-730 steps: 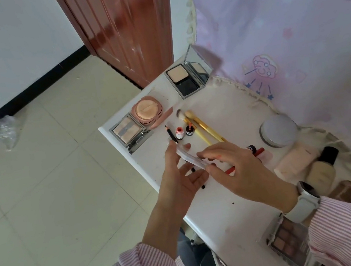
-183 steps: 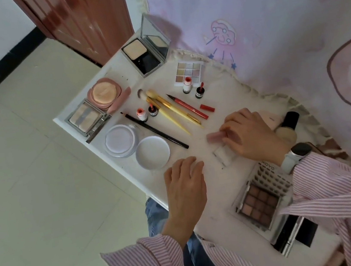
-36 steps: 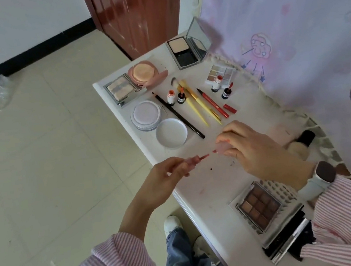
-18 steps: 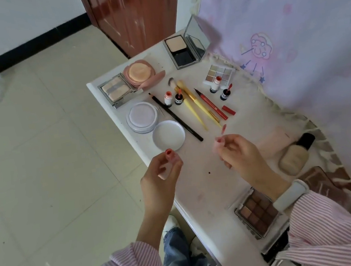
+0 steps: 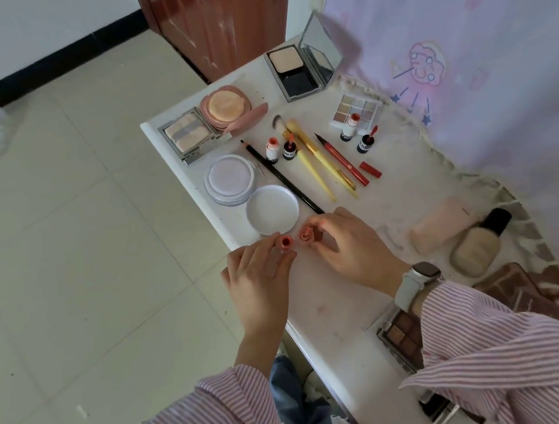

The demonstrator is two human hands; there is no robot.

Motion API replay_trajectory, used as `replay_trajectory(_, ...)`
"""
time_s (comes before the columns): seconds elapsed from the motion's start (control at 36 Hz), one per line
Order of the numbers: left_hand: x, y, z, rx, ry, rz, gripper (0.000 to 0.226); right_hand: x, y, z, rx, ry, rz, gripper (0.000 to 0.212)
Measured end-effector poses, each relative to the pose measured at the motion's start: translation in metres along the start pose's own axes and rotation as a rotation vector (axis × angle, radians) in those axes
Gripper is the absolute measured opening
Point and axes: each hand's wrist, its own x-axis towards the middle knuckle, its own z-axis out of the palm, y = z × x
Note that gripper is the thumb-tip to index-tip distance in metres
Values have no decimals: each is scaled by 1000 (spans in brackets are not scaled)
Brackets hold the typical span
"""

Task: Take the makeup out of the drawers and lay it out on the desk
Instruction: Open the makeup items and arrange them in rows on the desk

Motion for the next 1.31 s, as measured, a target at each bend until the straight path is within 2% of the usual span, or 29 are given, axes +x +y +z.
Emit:
replay_trajectory(0.31,-5,1,1,-62,-5,-60,33,-2,-3,1,-6,-1,-1,29)
replay_trajectory(0.42,-12,2,-2,-68,1,-67,47,-13,-1,-15,-6,3,54,39)
replay_trajectory(0.56,-30,2,-9,0,44,28,44,-38,9,-38,-274,48,135,42)
replay_trajectory(0.67,-46,7,-10,21,43,123,35,-53,15,-43,-542,-30,263,47)
replay_trajectory(0.75,-56,11,-7,20,-9,165,31,-57,15,-41,-629,-25,285,53)
replay_trajectory(0.89,-67,14,-1,25,-125,247,27,-56,17,-32,-691,17,313,39)
replay_trajectory(0.94,-70,14,1,86,-170,275,28,-56,17,-30,-642,45,303,37)
replay_trajectory(1.0,-71,14,2,128,-207,288,28,-59,15,-30,-493,92,263,37)
replay_trajectory(1.11,-64,23,-1,61,-250,191,33,-64,2,-38,125,27,364,39)
replay_trajectory(1.17,-58,33,-6,-63,-283,25,32,-70,-1,-40,244,4,393,39)
replay_trajectory(1.25,-46,55,-15,-440,-419,-356,24,-77,-7,-40,310,-27,385,40)
replay_trajectory(1.31,-41,63,-18,-573,-489,-414,18,-81,-10,-40,294,-43,348,43)
